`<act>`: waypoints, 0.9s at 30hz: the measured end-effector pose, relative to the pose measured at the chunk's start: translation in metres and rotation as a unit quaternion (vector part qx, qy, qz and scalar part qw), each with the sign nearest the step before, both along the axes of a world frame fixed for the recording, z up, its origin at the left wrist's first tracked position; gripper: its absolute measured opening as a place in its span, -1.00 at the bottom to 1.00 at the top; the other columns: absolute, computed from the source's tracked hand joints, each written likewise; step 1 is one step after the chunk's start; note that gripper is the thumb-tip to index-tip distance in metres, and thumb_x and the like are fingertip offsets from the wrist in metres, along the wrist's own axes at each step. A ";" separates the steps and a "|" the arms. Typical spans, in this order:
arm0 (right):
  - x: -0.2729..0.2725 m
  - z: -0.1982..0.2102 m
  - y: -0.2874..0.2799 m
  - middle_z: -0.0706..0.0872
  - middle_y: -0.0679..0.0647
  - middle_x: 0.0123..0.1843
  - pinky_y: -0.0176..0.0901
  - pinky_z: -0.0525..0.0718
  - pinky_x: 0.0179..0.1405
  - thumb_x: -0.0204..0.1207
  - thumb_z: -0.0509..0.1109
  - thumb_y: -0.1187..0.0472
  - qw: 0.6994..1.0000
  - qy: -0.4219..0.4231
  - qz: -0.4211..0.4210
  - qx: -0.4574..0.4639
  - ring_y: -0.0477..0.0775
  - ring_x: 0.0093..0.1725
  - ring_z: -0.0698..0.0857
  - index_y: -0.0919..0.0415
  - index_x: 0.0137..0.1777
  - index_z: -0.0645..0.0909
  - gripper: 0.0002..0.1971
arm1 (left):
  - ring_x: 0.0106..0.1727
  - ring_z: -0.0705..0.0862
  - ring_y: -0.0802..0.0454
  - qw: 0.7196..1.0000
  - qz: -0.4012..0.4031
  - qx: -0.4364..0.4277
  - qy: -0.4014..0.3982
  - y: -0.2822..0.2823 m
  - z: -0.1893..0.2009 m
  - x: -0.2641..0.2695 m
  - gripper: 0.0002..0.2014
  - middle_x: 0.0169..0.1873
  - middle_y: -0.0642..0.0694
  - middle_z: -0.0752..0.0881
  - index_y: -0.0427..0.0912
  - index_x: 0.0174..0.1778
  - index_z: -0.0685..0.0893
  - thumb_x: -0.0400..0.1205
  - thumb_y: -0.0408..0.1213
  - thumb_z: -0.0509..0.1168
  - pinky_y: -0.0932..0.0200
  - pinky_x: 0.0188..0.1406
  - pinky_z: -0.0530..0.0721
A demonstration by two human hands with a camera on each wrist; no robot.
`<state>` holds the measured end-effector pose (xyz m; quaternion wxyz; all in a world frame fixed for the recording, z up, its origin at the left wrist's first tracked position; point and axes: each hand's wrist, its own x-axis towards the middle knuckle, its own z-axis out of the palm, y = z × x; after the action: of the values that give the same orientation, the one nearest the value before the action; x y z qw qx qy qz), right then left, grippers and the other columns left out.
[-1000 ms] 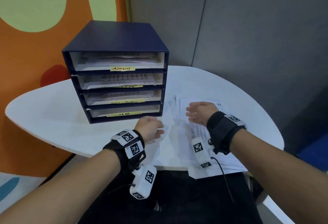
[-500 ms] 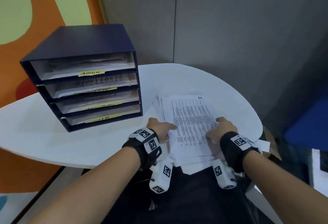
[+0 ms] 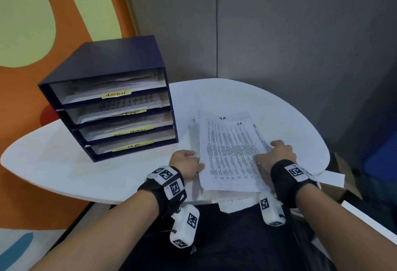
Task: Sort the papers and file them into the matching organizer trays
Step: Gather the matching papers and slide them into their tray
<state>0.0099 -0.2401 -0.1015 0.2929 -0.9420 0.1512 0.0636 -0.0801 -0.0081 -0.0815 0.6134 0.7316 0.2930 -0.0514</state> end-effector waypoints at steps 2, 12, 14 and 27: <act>0.001 0.001 0.000 0.50 0.17 0.31 0.16 0.59 0.27 0.25 0.51 0.02 1.000 0.004 0.002 0.012 0.26 0.27 0.56 0.03 0.44 0.44 -0.30 | -0.06 0.79 -0.11 1.000 -0.007 0.007 -0.015 0.003 0.001 -0.007 -0.72 0.02 -0.20 0.80 -0.31 0.16 0.67 0.56 -0.61 0.38 0.05 -0.08 0.81; 0.004 -0.007 0.001 0.72 -0.04 0.20 0.20 0.56 0.31 0.22 0.51 -0.18 0.985 -0.028 0.070 0.156 0.15 0.18 0.68 -0.12 0.27 0.59 -0.43 | -0.11 0.78 -0.12 0.999 -0.029 0.028 -0.018 0.014 0.002 -0.022 -0.81 -0.13 -0.18 0.82 -0.28 0.00 0.77 0.60 -0.60 0.33 0.08 -0.05 0.76; 0.002 -0.003 0.002 0.75 -0.04 0.04 0.07 0.65 0.15 0.41 0.49 -0.07 0.975 -0.052 0.058 0.207 0.12 0.00 0.72 -0.01 0.03 0.64 -0.74 | -0.14 0.76 -0.11 0.999 -0.045 0.024 -0.003 0.019 0.001 -0.027 -0.85 -0.11 -0.20 0.81 -0.24 -0.05 0.75 0.62 -0.55 0.34 0.04 -0.06 0.76; -0.016 0.023 0.046 0.72 0.07 0.20 0.07 0.58 0.31 0.62 0.30 -0.02 0.945 -0.074 0.207 0.241 0.11 0.20 0.68 0.17 0.30 0.56 -0.64 | 0.07 0.80 -0.17 0.996 -0.077 0.010 0.037 0.057 0.023 -0.048 -0.73 0.06 -0.19 0.83 -0.23 0.16 0.70 0.75 -0.15 0.20 -0.17 0.22 0.72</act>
<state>-0.0059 -0.1943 -0.0784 0.5020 -0.8557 -0.0894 0.0879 -0.1285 0.0491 -0.0588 0.5888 0.7560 0.2583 -0.1225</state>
